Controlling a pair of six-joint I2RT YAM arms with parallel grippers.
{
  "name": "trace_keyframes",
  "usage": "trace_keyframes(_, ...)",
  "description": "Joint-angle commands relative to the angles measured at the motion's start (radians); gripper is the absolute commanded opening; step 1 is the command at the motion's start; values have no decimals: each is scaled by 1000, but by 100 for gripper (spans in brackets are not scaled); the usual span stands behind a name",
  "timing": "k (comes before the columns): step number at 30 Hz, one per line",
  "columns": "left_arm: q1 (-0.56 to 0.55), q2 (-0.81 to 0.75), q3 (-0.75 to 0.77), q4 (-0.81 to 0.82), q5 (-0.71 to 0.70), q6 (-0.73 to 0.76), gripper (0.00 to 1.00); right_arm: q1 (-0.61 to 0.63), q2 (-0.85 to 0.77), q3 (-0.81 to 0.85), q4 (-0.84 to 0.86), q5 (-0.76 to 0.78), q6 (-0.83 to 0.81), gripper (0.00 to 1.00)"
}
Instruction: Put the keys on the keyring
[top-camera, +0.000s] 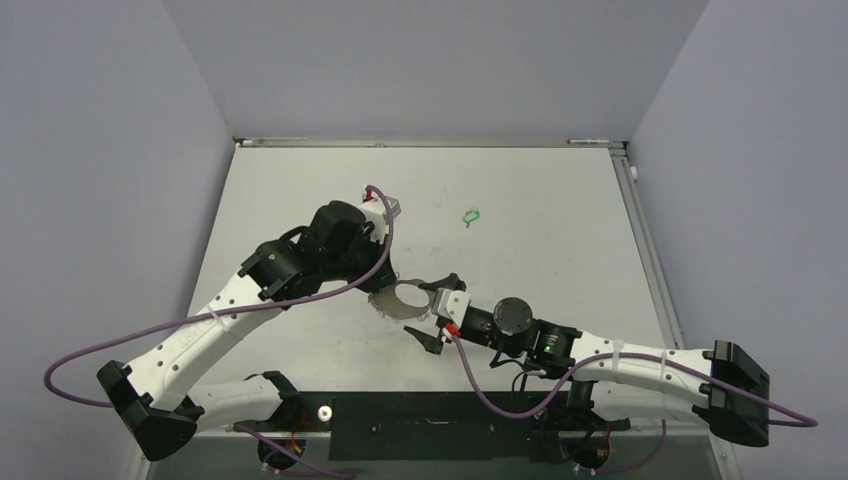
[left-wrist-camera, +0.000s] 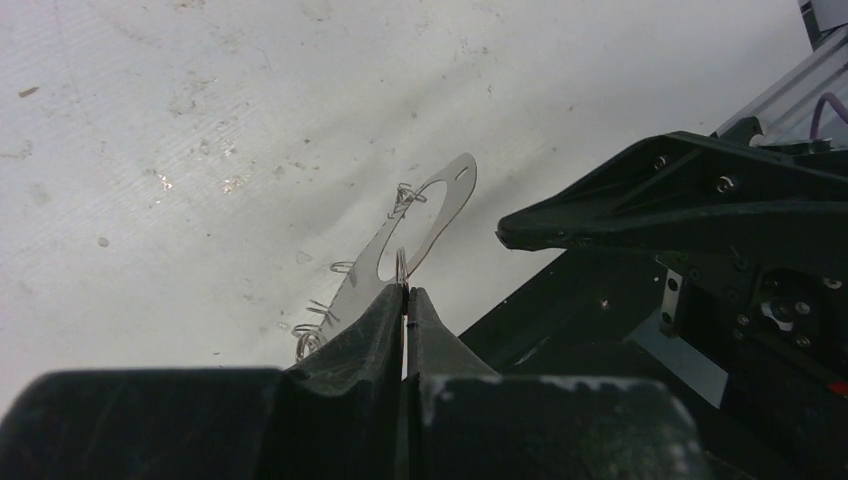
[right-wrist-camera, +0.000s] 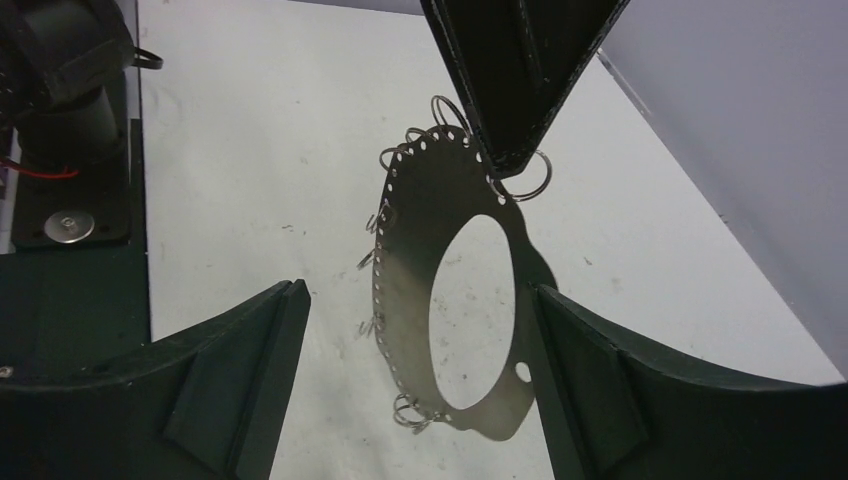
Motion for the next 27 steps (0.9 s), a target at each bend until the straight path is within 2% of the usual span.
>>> trace_keyframes(1,4,-24,4,16,91,-33,0,5,14,31,69,38,-105,79)
trace_keyframes(5,4,-26,5,17,119,-49,0,5,24,43,62,44,-132,80)
trace_keyframes(9,4,-36,-6,27,156,-68,0,3,41,50,79,53,-142,73)
trace_keyframes(13,4,-42,-17,32,178,-74,0,3,58,55,107,61,-157,71)
trace_keyframes(23,4,-38,-28,21,172,-59,0,1,80,106,60,28,-218,76)
trace_keyframes(27,4,-37,-27,24,179,-59,0,1,92,120,29,9,-231,75)
